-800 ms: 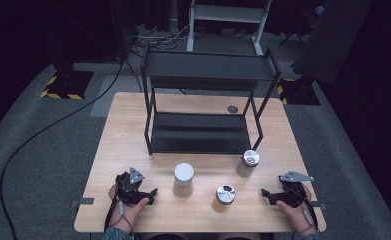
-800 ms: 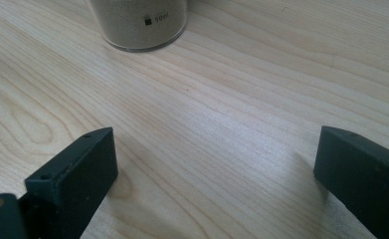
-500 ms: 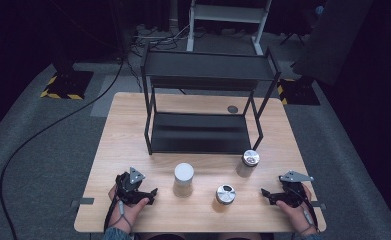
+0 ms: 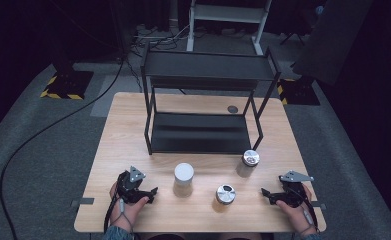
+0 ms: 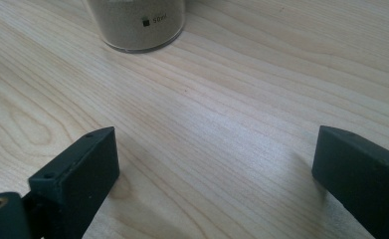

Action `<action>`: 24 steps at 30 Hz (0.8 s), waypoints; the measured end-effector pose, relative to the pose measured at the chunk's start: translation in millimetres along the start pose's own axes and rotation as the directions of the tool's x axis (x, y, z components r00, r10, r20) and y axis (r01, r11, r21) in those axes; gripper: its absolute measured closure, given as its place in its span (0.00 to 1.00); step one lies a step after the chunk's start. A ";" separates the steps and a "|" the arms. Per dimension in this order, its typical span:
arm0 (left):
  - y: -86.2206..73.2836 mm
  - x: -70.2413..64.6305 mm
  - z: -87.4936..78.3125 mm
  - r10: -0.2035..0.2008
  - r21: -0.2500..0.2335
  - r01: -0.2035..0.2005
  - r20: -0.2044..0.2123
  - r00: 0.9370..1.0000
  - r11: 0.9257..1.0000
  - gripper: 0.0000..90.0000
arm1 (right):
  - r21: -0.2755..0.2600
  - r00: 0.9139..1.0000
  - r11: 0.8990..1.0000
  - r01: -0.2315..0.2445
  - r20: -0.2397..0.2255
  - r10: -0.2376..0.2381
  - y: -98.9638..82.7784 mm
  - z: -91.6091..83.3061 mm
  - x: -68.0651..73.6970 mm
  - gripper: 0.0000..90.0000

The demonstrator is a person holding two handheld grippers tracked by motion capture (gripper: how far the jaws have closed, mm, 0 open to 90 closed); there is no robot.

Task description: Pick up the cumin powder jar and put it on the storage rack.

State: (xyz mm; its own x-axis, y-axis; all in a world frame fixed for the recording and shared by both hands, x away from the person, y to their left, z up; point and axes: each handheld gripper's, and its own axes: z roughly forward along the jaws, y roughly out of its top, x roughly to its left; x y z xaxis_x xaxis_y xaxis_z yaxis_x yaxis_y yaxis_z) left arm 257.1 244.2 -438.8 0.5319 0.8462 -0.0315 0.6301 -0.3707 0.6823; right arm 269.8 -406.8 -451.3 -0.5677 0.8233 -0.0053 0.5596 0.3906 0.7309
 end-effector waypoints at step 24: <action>27.4 -17.6 -41.6 0.036 -0.096 -0.031 0.048 0.998 0.995 0.10 | 0.000 1.000 1.000 0.000 0.000 0.000 0.0 0.0 0.0 0.05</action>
State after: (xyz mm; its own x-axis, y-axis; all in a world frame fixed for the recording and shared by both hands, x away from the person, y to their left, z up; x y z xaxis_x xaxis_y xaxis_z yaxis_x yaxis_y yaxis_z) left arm 241.4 235.0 -389.2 0.5809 0.8129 -0.0423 0.5564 -0.3585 0.7496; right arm 269.8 -406.9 -451.2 -0.5676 0.8233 -0.0050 0.5599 0.3904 0.7308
